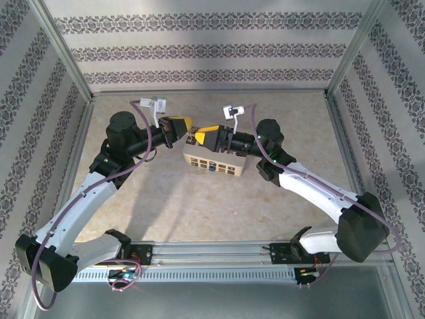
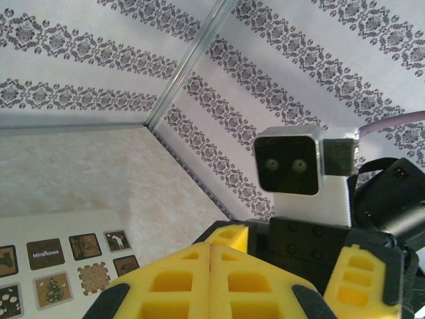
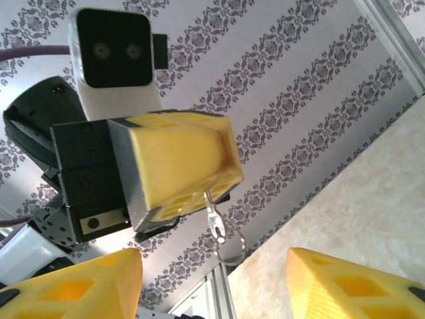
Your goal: Unlock the padlock with the key
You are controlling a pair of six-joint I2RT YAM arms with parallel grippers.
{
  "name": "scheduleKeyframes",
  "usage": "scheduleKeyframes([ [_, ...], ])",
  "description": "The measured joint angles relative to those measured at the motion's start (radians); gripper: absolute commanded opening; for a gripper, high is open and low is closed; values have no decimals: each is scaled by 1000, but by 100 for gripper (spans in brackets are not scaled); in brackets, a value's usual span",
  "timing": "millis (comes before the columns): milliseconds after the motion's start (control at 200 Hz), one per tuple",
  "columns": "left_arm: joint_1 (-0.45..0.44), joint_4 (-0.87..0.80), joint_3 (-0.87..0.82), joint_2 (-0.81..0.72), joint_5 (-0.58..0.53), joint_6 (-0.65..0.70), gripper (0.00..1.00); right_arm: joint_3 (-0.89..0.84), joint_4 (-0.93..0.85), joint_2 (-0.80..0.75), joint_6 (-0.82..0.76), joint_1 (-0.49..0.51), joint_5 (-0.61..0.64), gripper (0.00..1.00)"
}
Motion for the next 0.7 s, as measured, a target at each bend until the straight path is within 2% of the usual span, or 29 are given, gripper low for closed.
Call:
scheduleKeyframes([
  [180, 0, 16, 0, 1, 3, -4, 0, 0, 17, 39, 19, 17, -3, 50],
  [580, 0, 27, 0, 1, 3, -7, 0, 24, 55, 64, 37, 31, -5, 45],
  [700, 0, 27, 0, 1, 3, -7, 0, 29, 61, 64, 46, 32, -7, 40],
])
